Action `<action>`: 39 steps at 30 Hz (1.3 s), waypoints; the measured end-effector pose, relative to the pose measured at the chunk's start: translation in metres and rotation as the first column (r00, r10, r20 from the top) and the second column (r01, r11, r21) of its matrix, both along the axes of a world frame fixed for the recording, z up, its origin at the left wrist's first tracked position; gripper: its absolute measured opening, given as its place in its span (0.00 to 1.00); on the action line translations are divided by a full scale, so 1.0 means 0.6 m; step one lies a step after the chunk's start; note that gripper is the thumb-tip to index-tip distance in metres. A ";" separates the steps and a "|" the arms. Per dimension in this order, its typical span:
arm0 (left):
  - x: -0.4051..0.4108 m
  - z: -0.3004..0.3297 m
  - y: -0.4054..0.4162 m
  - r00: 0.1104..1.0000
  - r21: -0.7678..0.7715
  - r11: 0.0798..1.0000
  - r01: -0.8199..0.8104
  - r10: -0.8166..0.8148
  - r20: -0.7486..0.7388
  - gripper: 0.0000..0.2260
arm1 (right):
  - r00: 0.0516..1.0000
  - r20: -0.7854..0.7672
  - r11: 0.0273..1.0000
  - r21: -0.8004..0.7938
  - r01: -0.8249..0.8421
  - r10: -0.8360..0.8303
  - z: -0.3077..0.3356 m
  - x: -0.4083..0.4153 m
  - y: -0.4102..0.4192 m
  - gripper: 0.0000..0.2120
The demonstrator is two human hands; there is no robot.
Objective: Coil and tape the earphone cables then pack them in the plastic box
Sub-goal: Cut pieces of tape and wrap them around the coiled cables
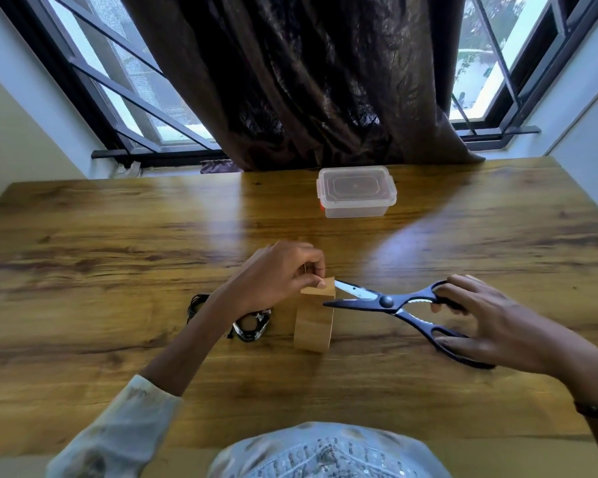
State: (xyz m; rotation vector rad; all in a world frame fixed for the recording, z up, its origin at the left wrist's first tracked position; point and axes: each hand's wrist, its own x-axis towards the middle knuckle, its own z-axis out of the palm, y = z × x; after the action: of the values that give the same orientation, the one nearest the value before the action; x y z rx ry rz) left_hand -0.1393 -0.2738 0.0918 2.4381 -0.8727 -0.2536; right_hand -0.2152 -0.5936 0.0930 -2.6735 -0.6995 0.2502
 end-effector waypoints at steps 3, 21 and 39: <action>0.000 0.000 -0.001 1.000 0.003 1.000 0.008 -0.008 0.009 0.03 | 1.000 0.025 0.999 -0.028 -0.015 0.016 0.008 0.016 0.019 0.19; 0.001 0.002 0.000 0.999 0.001 0.999 0.050 -0.050 0.018 0.04 | 0.998 0.068 0.996 -0.084 -0.008 0.014 0.026 0.019 0.068 0.23; 0.001 0.003 0.005 0.996 -0.020 0.996 0.087 -0.087 -0.001 0.08 | 0.996 0.088 0.995 -0.098 0.017 -0.009 0.037 0.006 0.073 0.20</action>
State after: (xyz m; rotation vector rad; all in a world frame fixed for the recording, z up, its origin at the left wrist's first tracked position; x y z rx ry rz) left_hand -0.1388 -0.2711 0.0935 2.3843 -0.9773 -0.2771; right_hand -0.2119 -0.5496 0.1151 -2.7969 -0.7131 0.1696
